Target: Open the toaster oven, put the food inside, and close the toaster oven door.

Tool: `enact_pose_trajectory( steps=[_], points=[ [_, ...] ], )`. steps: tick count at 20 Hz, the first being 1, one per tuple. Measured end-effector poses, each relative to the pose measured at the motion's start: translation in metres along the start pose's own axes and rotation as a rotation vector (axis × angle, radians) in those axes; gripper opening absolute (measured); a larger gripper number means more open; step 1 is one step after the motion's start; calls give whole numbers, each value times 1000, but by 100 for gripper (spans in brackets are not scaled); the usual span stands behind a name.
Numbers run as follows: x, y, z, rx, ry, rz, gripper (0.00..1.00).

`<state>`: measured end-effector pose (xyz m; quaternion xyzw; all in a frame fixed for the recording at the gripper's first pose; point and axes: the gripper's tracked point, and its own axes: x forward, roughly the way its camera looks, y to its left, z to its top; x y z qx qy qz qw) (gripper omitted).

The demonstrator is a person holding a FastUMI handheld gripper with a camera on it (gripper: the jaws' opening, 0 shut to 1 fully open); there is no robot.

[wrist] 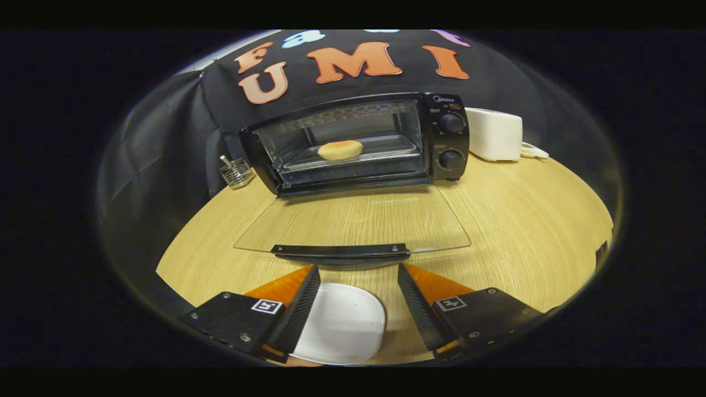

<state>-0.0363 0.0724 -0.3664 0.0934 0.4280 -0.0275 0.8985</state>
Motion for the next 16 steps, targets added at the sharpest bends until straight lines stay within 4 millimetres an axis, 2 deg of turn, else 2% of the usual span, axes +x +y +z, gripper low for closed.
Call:
enact_pose_trajectory(
  steps=[2,6,13,16],
  points=[
    [7,-2,-6,4,31,-10,85],
    [1,-3,5,1,2,-31,86],
    [-22,8,71,17,-160,29,86],
    [-28,13,106,-7,-237,36,86]
  ],
)
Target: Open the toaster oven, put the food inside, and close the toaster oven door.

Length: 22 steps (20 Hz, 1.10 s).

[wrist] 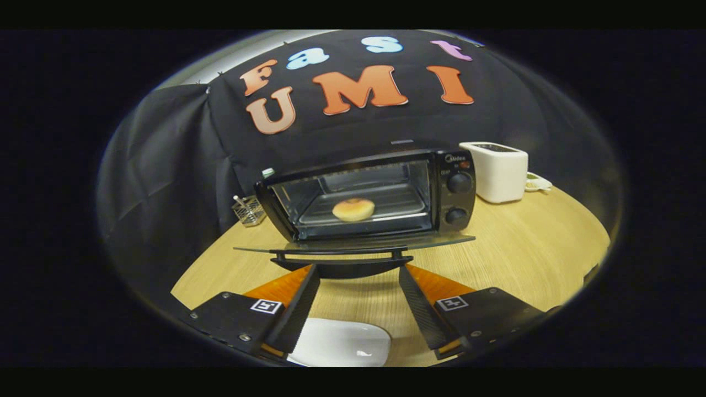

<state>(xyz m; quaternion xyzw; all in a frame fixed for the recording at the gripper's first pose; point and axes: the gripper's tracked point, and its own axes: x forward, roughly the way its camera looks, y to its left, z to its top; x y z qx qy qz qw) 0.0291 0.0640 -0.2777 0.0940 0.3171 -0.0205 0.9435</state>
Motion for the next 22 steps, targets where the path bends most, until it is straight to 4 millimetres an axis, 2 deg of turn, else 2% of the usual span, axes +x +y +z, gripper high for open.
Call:
enact_pose_trajectory(
  steps=[4,8,12,15,18,22],
  points=[
    [16,3,39,-43,-75,-13,87],
    [34,8,70,-110,-145,-28,86],
    [53,11,88,-172,-184,-47,86],
    [57,15,95,-186,-213,-42,86],
    [34,19,107,-205,-303,-35,88],
    [-29,20,130,-220,-462,-20,94]
  ],
)
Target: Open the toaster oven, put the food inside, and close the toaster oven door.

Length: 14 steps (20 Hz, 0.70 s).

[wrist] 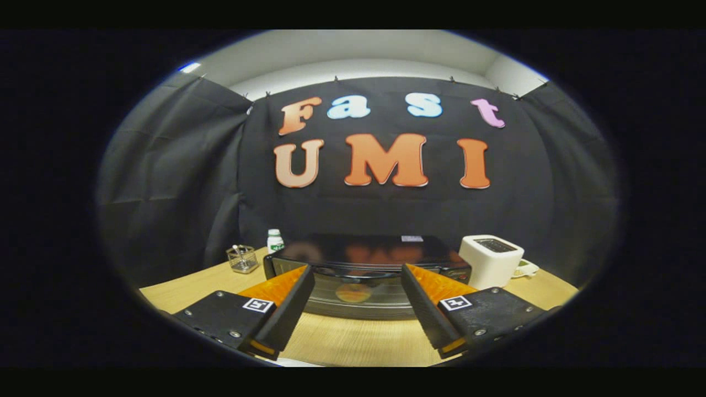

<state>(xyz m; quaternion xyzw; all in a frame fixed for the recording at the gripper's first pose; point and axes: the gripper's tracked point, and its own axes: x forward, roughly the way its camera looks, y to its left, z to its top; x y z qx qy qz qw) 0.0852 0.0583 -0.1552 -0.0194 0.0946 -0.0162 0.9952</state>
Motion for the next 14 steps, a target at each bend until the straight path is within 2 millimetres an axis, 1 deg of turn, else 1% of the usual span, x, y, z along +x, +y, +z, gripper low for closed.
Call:
enact_pose_trajectory(
  steps=[3,6,8,10,12,14],
  points=[
    [-44,-9,34,-23,-87,3,97],
    [-84,-21,60,-34,-159,-16,97],
    [-105,-31,67,-44,-168,-35,97],
    [-125,-36,63,-38,-130,-35,97],
    [-143,-38,72,-19,-137,-25,97],
    [-159,-48,77,-5,-154,-39,97]
  ],
)
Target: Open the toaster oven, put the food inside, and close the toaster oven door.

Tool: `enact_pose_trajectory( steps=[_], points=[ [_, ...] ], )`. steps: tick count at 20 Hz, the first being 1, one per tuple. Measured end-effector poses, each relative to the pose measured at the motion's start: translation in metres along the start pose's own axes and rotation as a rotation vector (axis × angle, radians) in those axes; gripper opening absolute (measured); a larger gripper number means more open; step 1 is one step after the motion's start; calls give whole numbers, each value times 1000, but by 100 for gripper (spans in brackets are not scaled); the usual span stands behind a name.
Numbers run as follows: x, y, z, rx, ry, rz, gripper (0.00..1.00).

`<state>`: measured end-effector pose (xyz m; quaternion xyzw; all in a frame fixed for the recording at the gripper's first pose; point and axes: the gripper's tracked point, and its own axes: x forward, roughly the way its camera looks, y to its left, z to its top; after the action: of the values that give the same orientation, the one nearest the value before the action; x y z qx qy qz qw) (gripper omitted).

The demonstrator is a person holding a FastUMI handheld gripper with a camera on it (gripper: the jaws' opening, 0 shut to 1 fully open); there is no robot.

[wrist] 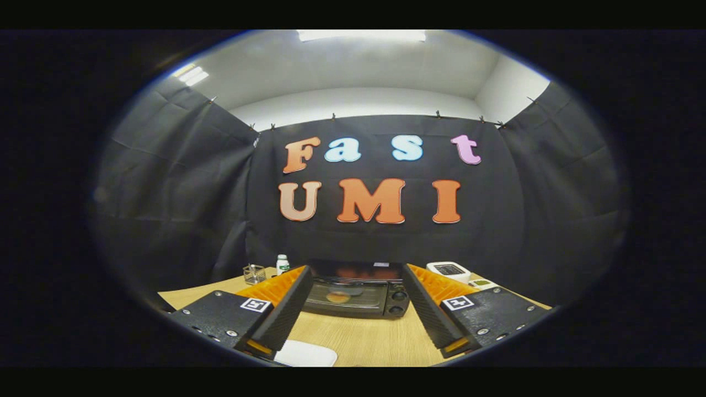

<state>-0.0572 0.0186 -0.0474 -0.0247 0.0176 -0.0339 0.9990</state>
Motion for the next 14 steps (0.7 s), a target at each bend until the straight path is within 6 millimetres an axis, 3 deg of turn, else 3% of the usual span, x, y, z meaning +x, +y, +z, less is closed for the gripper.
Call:
enact_pose_trajectory(
  steps=[2,4,9,14],
  points=[
    [-13,-10,-1,21,-13,-33,97],
    [-23,-7,-7,28,-34,-19,97],
    [-22,-21,-12,9,-39,-54,97],
    [-17,-17,-18,22,-31,-42,97]
  ],
)
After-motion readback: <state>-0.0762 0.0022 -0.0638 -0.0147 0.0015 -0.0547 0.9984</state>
